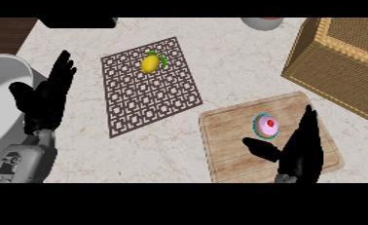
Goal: Pick the cupcake from the cutting board and place it in the basket
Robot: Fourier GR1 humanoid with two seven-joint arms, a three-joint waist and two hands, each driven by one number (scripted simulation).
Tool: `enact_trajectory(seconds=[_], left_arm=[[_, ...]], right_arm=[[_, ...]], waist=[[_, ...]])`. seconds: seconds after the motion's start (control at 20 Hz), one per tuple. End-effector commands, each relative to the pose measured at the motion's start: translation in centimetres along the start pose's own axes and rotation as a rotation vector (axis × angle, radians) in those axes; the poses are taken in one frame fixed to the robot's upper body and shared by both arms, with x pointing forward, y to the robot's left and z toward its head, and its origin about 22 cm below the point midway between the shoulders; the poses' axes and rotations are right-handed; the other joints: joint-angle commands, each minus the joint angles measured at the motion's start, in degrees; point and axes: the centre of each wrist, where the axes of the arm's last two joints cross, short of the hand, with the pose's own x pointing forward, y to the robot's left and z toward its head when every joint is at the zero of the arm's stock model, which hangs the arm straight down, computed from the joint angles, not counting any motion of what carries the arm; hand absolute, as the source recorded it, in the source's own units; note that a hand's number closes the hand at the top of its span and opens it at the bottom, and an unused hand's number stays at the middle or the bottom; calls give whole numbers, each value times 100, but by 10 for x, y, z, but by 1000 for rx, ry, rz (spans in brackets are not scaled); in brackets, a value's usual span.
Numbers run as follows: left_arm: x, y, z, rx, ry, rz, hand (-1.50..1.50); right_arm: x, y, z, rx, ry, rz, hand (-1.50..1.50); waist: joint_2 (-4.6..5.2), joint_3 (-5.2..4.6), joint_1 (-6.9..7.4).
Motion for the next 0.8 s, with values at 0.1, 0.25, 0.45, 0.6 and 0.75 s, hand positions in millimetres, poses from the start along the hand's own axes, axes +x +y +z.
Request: enact_trajectory(seconds=[0.1, 0.25, 0.45, 0.6, 0.75], left_arm=[[-9, -7, 5, 9, 7, -13, 0], [0, -3, 7, 2, -7, -15, 0], [6, -5, -3, -7, 6, 10, 0], [13, 0, 5, -12, 8, -2, 0], [-6, 9, 2, -13, 9, 12, 0]], right_arm=[[5, 11, -19, 9, 134, 3, -150], [-1, 9, -18, 15, 134, -3, -150], [-1, 11, -12, 35, 122, 12, -150], [-18, 29, -28, 38, 126, 35, -150], [-4, 27, -34, 38, 143, 47, -150]], waist=[[5, 1, 4], [0, 1, -3], [1, 0, -20], [3, 2, 6], [4, 0, 7]])
